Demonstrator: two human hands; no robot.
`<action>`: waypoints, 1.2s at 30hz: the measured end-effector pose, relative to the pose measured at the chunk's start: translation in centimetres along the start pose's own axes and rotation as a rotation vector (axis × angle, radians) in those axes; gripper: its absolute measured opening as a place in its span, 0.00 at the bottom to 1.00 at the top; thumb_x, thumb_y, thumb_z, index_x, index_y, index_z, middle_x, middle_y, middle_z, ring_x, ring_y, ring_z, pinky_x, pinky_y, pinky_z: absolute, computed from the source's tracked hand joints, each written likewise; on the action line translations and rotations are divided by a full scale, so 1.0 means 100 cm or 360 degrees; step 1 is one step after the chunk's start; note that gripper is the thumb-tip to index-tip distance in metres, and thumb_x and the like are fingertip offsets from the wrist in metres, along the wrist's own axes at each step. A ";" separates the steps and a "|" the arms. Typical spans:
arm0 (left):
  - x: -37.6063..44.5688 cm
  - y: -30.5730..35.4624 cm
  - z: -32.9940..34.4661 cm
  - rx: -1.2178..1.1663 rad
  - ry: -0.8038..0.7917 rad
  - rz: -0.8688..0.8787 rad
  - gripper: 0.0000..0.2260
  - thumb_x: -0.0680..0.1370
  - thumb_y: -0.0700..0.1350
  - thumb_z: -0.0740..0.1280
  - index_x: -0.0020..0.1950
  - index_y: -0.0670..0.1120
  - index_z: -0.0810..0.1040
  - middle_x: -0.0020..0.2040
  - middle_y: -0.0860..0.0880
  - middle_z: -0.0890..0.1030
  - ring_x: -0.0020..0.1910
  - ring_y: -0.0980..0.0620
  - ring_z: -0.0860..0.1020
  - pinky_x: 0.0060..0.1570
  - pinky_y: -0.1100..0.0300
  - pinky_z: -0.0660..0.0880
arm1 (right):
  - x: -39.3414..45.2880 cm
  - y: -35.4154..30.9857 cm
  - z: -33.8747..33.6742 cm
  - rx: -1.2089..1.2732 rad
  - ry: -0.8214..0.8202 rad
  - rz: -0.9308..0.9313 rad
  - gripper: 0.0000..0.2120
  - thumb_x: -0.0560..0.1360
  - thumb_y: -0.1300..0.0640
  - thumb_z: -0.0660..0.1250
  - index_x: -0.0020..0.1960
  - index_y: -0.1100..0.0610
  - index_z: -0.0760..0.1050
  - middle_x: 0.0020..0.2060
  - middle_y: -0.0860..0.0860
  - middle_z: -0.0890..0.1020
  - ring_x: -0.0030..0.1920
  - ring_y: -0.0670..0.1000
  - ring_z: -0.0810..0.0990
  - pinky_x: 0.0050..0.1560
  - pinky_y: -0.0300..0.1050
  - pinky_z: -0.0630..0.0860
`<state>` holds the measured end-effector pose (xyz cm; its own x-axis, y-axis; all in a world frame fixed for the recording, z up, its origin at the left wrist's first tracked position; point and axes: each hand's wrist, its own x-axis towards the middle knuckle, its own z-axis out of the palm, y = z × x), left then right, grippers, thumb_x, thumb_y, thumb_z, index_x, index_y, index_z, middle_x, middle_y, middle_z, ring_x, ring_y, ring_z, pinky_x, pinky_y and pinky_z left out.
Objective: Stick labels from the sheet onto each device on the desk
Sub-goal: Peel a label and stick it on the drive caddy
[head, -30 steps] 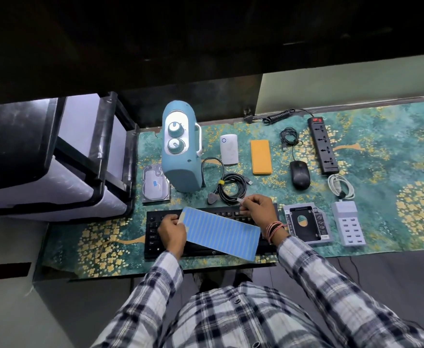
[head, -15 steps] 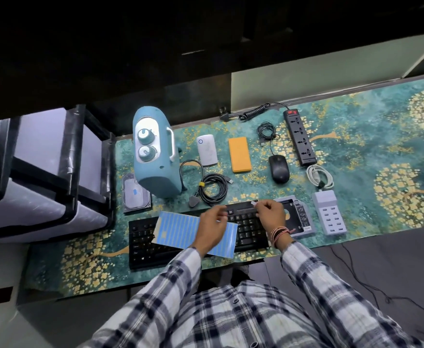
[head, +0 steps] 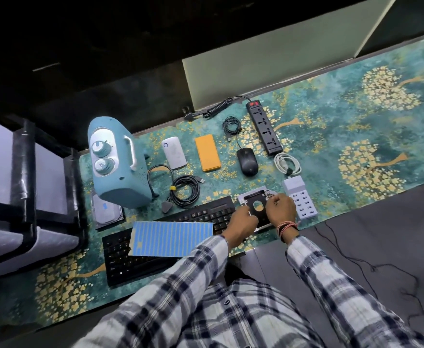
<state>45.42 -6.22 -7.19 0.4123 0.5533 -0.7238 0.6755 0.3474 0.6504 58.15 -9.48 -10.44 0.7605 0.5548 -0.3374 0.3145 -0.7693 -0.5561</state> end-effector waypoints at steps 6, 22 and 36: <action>-0.006 -0.008 0.001 -0.0354 0.0000 0.0038 0.10 0.81 0.52 0.64 0.45 0.48 0.73 0.44 0.51 0.77 0.43 0.50 0.75 0.45 0.55 0.71 | 0.008 -0.005 -0.021 0.0255 -0.0043 0.0252 0.09 0.77 0.59 0.59 0.49 0.62 0.76 0.47 0.63 0.82 0.42 0.61 0.77 0.42 0.49 0.71; -0.022 -0.039 -0.019 -0.1501 0.0176 -0.0320 0.29 0.81 0.68 0.52 0.64 0.49 0.81 0.55 0.43 0.86 0.52 0.40 0.86 0.54 0.32 0.79 | -0.019 -0.015 0.017 0.0150 -0.0536 -0.0363 0.10 0.74 0.59 0.64 0.35 0.58 0.75 0.31 0.54 0.81 0.36 0.57 0.82 0.39 0.51 0.80; -0.027 -0.050 -0.036 -0.1530 0.0096 -0.0268 0.26 0.84 0.63 0.50 0.65 0.47 0.78 0.57 0.41 0.85 0.52 0.36 0.84 0.44 0.42 0.83 | -0.015 -0.008 0.013 0.0259 -0.0193 -0.0665 0.07 0.77 0.63 0.65 0.46 0.60 0.82 0.39 0.53 0.83 0.39 0.51 0.77 0.41 0.40 0.69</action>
<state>38.70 -6.68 -7.65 0.3059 0.4682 -0.8290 -0.0746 0.8798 0.4694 55.99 -9.31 -10.48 0.5127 0.8471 -0.1398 0.4792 -0.4174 -0.7721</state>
